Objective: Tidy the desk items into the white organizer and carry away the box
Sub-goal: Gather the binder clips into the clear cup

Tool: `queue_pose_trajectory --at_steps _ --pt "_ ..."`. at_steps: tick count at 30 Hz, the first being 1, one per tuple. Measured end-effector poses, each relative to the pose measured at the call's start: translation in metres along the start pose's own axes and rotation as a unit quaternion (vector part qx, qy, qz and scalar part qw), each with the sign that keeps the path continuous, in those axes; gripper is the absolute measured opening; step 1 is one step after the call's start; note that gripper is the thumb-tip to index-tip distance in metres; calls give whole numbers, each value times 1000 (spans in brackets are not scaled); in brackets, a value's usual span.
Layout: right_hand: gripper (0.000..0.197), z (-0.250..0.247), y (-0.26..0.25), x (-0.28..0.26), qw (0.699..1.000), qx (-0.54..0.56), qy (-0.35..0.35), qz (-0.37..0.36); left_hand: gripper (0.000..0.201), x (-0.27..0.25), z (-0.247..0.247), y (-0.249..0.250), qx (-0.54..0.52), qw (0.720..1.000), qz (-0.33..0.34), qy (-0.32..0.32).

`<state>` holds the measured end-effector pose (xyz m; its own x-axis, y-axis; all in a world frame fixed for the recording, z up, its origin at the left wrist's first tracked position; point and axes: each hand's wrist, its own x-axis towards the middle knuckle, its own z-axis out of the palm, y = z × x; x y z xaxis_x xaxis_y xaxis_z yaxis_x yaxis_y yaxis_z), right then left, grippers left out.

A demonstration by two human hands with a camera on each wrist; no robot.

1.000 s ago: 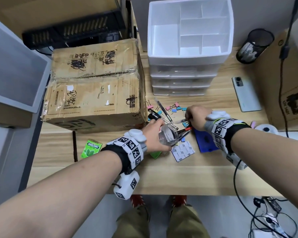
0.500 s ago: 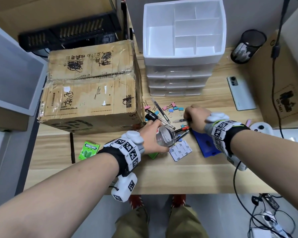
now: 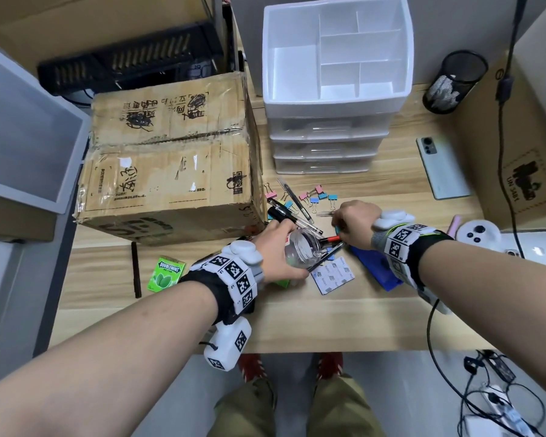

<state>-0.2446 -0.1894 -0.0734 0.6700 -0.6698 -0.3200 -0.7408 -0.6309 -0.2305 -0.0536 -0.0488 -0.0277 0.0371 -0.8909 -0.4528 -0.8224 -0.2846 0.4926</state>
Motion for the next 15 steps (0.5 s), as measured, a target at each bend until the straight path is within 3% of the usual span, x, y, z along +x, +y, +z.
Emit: queue_pose_trajectory --at_steps 4,8,12,15 --pt "19 -16 -1 -7 994 78 18 69 82 -3 -2 1 4 1000 -10 -10" --pt "13 -21 -12 -25 986 149 -55 50 82 -7 -3 3 12 1000 -10 -20" --pt "10 -15 -20 -41 991 56 -121 32 82 -10 -3 2 34 999 -3 -17" --pt "9 -6 -25 -46 994 12 -108 31 83 -11 -1 1 55 998 0 -16"
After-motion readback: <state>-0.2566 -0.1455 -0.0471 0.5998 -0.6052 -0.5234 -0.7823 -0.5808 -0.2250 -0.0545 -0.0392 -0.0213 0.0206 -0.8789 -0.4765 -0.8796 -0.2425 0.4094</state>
